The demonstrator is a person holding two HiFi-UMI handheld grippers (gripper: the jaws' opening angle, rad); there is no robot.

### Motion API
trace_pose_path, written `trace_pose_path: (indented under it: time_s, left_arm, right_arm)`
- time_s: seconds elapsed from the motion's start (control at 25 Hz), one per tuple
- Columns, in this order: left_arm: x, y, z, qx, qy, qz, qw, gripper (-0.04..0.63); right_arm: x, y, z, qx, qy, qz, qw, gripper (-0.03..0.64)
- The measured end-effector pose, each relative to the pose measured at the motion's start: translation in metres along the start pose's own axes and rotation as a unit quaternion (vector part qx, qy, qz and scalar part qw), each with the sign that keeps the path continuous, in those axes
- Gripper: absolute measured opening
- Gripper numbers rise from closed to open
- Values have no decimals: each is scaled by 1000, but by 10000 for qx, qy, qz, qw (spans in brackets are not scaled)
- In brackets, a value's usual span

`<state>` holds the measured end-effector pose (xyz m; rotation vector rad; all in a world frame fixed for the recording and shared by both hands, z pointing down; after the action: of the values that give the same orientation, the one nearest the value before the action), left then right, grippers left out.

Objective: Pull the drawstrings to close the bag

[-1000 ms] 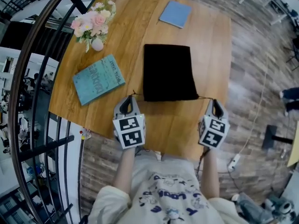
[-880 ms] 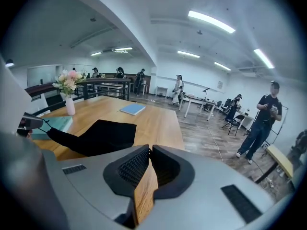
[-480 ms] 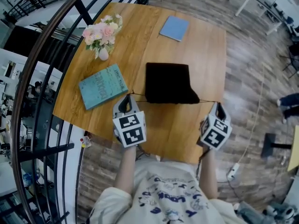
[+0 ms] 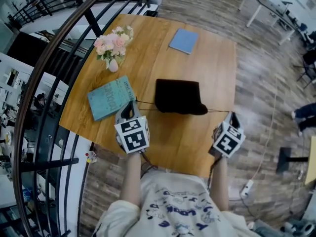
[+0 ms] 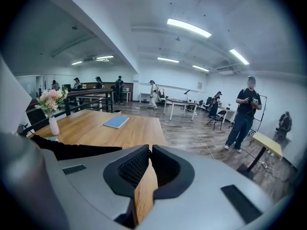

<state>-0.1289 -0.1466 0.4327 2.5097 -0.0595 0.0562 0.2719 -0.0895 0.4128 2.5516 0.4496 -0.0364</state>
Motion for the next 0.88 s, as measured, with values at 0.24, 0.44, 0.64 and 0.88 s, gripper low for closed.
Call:
trace_pose_path:
  time_s: [0.24, 0.44, 0.64, 0.88]
  left_arm:
    - [-13, 2, 4, -41, -124, 155, 9998, 5]
    - [-20, 2, 7, -88, -208, 310, 9993, 5]
    - [-27, -1, 5, -156, -356, 394, 9985, 5]
    - [-37, -1, 1, -180, -381, 621, 9972, 5]
  right_arm:
    - [0, 2, -7, -88, 229, 32, 9997, 21]
    - [6, -4, -1, -31, 321, -63, 9995, 21]
    - [19, -6, -1, -32, 478, -155, 9987, 21]
    - [29, -3, -4, -14, 662, -221, 9976, 21]
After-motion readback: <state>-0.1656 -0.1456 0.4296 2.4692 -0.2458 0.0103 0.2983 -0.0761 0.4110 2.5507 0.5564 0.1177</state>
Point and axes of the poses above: the fingertips, and each gripper's own axes: y forward along the fingers, x to its right, z out of its top, the point moved 5 cm from there along -y, backward along the fingers, and after that the axes turned 7 degrees about z, right-handed, at the moved point
